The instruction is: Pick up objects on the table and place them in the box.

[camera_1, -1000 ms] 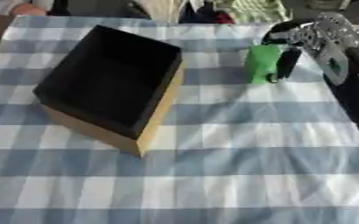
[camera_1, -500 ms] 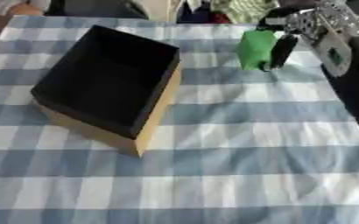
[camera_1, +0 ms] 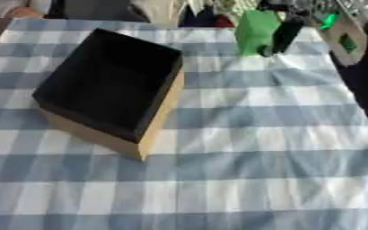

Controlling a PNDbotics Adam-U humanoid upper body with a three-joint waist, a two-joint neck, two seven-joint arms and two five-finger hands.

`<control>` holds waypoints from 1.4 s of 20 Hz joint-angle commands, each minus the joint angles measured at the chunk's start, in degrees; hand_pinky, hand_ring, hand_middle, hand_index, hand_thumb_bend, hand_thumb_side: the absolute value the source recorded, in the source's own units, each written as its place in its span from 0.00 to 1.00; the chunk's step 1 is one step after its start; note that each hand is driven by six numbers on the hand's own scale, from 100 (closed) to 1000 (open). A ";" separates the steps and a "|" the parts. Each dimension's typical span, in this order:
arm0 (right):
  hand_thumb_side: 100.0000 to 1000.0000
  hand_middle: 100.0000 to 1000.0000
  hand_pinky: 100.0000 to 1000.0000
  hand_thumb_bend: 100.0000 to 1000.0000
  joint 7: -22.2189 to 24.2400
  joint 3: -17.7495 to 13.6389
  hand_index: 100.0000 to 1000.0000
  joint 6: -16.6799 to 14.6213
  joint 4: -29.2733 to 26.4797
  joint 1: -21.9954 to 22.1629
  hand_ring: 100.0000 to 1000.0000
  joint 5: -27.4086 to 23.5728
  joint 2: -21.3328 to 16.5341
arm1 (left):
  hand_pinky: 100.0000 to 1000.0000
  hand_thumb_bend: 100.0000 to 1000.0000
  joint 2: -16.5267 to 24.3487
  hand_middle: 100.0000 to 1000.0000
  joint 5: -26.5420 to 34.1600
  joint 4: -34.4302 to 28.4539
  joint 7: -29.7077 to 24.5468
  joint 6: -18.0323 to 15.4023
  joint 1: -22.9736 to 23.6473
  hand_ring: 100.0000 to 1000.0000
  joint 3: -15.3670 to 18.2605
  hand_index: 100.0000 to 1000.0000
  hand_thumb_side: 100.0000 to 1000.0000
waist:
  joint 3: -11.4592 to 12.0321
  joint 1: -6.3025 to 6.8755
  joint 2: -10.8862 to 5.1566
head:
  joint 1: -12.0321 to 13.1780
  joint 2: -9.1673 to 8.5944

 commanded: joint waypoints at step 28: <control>0.00 0.66 0.88 0.00 2.33 5.70 0.73 0.40 0.55 -8.15 0.82 0.03 18.69 | 0.62 0.11 0.06 0.58 0.70 -0.82 -1.04 -0.34 -2.47 0.68 -0.66 0.75 0.43 | 2.84 -0.12 -1.58 | -4.19 -0.45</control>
